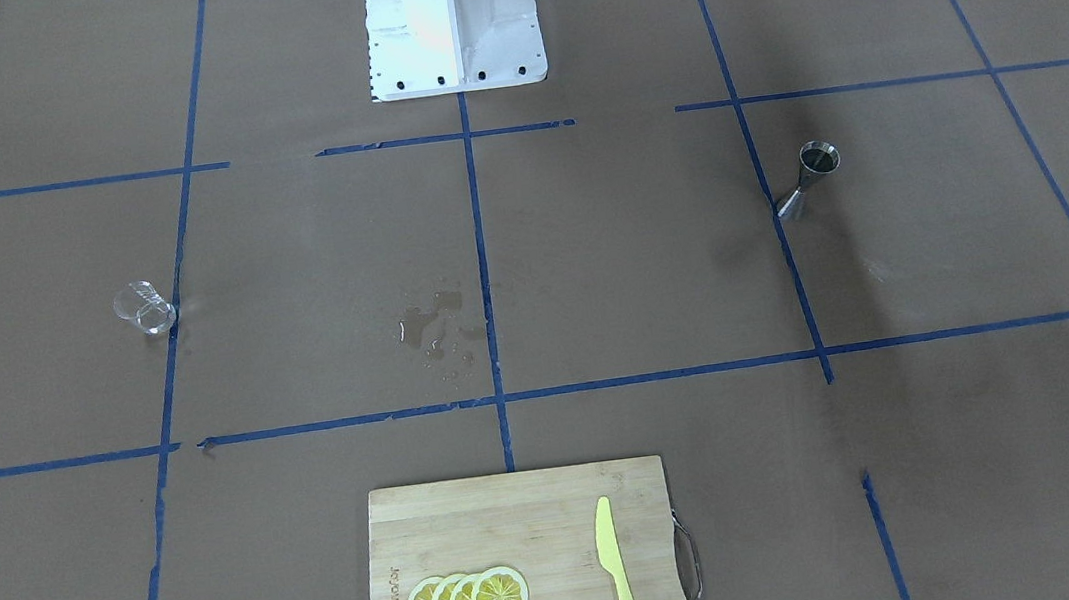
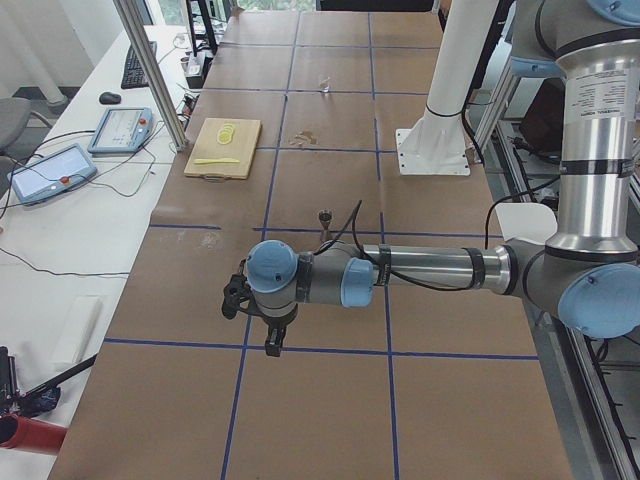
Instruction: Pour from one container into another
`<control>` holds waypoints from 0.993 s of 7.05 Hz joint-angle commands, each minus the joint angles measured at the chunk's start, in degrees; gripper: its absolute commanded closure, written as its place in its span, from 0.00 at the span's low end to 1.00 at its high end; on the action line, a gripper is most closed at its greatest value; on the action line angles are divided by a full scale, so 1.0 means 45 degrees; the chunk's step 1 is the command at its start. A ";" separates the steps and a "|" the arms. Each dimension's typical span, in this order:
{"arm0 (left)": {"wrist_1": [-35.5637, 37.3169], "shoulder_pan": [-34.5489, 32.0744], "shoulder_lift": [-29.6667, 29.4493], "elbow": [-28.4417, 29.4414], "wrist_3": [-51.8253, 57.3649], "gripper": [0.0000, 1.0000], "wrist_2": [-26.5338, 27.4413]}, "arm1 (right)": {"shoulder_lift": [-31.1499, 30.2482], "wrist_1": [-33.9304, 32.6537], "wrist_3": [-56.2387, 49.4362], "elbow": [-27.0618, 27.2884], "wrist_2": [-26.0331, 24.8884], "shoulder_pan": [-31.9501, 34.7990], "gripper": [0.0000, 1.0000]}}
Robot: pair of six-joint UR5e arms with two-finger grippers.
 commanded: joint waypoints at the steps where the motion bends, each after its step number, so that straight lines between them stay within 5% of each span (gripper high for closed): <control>1: -0.0027 0.0000 -0.0005 0.0000 0.0019 0.00 -0.0003 | -0.0001 0.0000 0.0020 -0.0020 0.0000 -0.0039 0.00; 7: -0.0027 0.0000 -0.0005 -0.0039 0.0019 0.00 -0.0003 | -0.0001 0.0000 0.0000 -0.0137 0.0000 -0.0117 0.00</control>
